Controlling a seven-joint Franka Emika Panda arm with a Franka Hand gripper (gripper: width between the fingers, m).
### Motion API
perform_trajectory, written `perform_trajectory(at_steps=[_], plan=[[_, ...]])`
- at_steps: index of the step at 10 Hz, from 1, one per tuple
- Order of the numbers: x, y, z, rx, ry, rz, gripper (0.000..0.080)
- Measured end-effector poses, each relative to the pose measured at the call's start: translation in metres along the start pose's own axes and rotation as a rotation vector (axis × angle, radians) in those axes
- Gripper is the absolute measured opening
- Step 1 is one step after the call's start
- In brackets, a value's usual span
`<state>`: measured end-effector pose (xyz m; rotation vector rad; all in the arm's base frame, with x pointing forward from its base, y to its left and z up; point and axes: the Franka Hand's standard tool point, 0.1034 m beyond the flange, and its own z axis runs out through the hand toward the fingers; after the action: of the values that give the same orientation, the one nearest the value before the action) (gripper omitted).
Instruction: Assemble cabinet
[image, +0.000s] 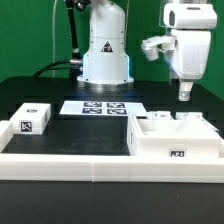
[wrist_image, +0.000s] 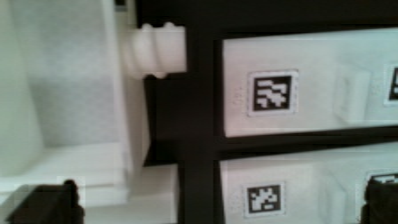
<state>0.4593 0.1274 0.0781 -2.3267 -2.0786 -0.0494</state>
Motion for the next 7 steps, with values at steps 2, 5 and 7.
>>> perform_trajectory(at_steps=[2, 5, 7], plan=[[-0.002, -0.001, 0.002, 0.011, -0.004, -0.017, 0.0797], [-0.001, -0.003, 0.003, 0.014, -0.003, -0.014, 0.0797], [0.014, -0.019, 0.010, 0.007, 0.012, -0.032, 0.0797]])
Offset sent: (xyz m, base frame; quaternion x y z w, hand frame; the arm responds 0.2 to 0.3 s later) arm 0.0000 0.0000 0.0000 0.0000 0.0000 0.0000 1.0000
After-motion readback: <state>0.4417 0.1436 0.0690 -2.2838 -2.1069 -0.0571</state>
